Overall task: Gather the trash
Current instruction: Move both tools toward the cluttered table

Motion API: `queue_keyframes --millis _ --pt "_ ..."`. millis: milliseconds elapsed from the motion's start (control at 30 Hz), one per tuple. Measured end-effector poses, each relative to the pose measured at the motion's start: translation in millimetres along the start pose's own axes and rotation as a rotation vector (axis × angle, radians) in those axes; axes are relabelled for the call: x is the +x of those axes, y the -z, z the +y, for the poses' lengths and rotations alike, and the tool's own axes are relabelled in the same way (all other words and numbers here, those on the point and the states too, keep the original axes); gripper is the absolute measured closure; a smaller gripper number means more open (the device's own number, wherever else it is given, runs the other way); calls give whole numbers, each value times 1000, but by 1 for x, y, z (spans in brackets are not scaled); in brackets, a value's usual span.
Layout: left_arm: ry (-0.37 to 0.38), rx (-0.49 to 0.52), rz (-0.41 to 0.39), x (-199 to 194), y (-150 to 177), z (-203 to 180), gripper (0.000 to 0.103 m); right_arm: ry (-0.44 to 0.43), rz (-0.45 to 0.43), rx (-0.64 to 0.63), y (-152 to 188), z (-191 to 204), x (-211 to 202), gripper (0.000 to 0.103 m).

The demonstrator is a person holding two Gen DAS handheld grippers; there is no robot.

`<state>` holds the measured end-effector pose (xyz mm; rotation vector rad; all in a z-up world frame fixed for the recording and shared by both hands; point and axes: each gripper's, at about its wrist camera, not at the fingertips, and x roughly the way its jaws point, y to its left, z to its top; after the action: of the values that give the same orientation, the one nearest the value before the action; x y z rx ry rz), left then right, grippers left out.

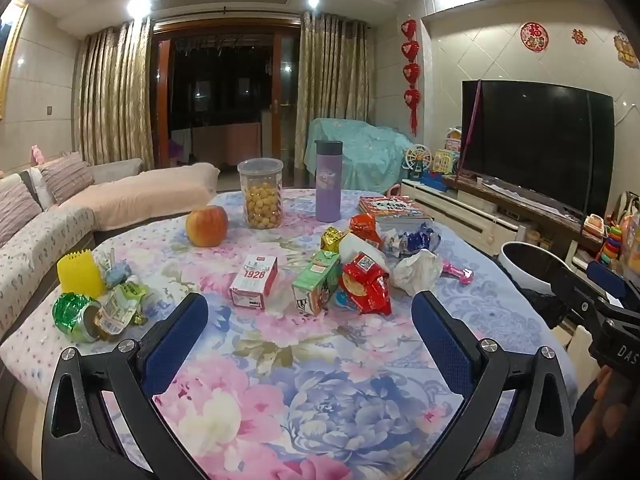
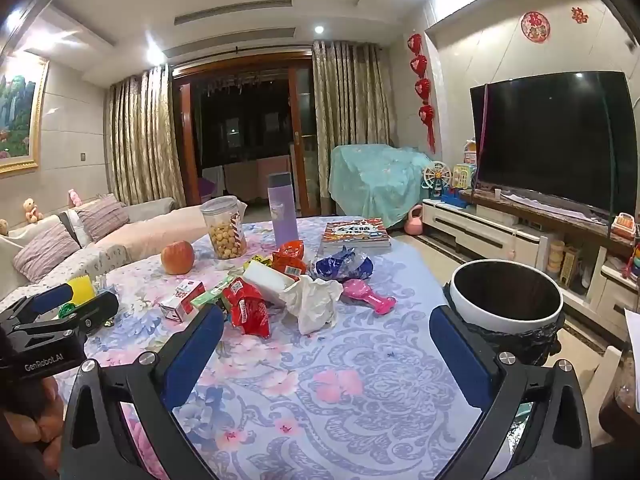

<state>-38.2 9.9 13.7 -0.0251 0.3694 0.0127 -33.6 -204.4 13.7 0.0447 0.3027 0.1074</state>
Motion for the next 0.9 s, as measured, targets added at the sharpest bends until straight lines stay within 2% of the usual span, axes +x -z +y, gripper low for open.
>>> queue_keyframes --millis 900 --pt "-1 -3 7 0 1 0 0 -6 13 9 -2 -1 0 0"
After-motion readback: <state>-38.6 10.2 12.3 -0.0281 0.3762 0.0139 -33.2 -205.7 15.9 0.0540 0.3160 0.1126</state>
